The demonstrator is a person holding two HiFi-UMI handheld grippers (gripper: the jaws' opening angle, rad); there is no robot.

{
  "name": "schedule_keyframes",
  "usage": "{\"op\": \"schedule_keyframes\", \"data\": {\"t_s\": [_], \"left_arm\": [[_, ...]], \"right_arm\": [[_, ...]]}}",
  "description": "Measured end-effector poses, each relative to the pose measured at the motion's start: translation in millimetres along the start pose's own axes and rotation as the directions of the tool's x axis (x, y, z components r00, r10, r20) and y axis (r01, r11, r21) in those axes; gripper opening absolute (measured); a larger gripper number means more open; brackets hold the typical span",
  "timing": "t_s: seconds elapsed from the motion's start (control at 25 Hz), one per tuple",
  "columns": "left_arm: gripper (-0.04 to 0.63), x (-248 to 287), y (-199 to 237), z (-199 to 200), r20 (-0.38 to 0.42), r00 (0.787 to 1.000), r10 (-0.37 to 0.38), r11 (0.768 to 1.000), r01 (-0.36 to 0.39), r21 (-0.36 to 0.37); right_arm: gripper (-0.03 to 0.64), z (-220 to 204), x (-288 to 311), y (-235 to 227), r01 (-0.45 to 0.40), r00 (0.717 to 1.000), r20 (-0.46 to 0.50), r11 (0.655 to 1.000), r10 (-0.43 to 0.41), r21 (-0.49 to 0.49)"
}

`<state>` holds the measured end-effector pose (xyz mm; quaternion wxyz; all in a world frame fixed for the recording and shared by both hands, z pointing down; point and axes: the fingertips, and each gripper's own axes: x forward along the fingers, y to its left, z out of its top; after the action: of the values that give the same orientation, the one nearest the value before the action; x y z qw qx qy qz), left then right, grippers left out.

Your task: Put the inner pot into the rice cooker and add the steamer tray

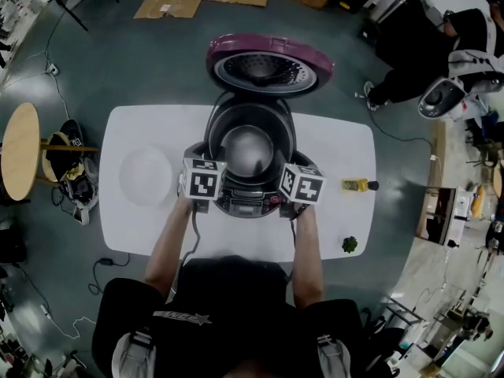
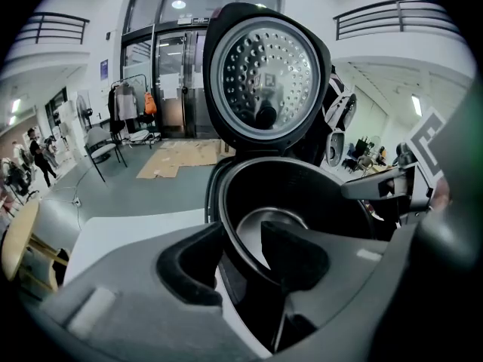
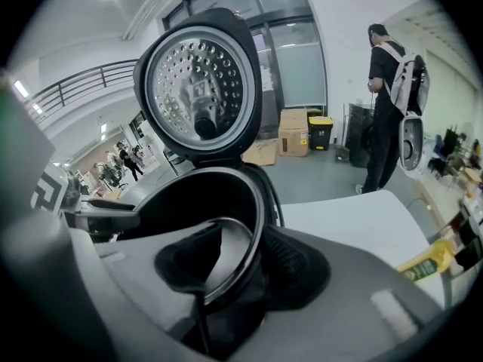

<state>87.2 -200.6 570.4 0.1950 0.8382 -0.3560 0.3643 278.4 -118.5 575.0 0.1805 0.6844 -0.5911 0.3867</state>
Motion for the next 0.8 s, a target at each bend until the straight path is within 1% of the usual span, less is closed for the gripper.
{"op": "schedule_keyframes", "data": {"t_s": [0.12, 0.28, 0.52, 0.64, 0.72, 0.8], "left_arm": [[0.172, -6, 1, 8, 0.03, 0.999, 0.011, 1.0, -0.011, 0.011], [0.172, -20, -2, 21, 0.089, 0.996, 0.013, 1.0, -0.015, 0.021], [0.17, -58, -7, 43, 0.198, 0.98, 0.022, 0.999, -0.029, 0.035], [0.17, -81, -10, 54, 0.263, 0.965, 0.022, 0.998, -0.038, 0.056], [0.164, -99, -13, 61, 0.311, 0.95, 0.021, 0.996, -0.046, 0.072], [0.143, -117, -15, 66, 0.358, 0.933, 0.024, 0.994, -0.059, 0.087]], "right_arm": [[0.176, 10, -8, 3, -0.01, 0.999, 0.034, 1.0, 0.011, -0.02], [0.176, 23, -24, 8, -0.013, 0.996, 0.09, 0.999, 0.017, -0.044], [0.176, 40, -62, 18, -0.008, 0.98, 0.198, 0.996, 0.026, -0.088], [0.176, 48, -86, 25, -0.014, 0.963, 0.267, 0.994, 0.042, -0.106], [0.176, 53, -105, 30, -0.012, 0.947, 0.318, 0.993, 0.05, -0.12], [0.176, 58, -126, 35, 0.002, 0.926, 0.373, 0.991, 0.049, -0.136]]}}
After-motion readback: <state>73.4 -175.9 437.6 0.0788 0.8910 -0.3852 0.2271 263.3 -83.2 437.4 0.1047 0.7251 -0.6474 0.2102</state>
